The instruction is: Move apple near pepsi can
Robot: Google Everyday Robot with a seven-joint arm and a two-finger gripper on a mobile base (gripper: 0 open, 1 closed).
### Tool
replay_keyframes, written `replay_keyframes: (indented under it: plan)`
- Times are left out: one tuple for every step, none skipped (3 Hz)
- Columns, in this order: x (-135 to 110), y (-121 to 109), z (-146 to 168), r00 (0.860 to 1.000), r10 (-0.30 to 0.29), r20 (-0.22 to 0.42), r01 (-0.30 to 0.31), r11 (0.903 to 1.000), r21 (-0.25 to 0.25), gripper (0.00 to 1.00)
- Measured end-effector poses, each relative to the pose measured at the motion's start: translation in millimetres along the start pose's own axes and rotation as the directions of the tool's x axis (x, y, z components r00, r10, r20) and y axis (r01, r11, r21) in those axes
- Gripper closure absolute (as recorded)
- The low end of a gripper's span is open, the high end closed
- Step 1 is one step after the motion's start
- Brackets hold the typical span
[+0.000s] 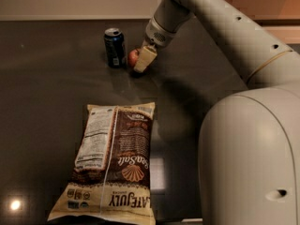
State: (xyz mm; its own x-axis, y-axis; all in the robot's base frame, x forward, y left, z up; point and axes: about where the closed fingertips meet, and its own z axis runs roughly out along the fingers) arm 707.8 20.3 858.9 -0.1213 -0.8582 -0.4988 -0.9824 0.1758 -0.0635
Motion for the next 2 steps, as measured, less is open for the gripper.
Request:
replay_keyframes:
  plan:
    - [-1.4, 2.5, 2.8, 1.0, -0.026, 0.008, 0.026, 0.9996, -0.013, 0.36]
    - [-1.7, 2.5, 6.3, 1.0, -0.026, 0.007, 0.026, 0.9995, -0.017, 0.13]
